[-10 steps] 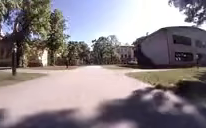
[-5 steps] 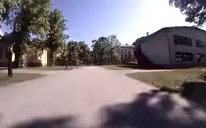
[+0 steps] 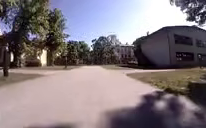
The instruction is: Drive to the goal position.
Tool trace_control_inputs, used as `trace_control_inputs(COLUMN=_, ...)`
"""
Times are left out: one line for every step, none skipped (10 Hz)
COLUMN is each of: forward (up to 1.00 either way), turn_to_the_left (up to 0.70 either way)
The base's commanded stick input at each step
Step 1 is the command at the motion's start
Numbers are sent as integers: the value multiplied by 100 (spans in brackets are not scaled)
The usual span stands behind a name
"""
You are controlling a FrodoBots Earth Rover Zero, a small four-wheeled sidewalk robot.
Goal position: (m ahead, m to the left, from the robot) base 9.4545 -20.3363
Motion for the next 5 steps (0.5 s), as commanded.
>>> trace_control_inputs(forward=45, turn_to_the_left=0)
trace_control_inputs(forward=45, turn_to_the_left=0)
trace_control_inputs(forward=45, turn_to_the_left=0)
trace_control_inputs(forward=45, turn_to_the_left=0)
trace_control_inputs(forward=45, turn_to_the_left=0)
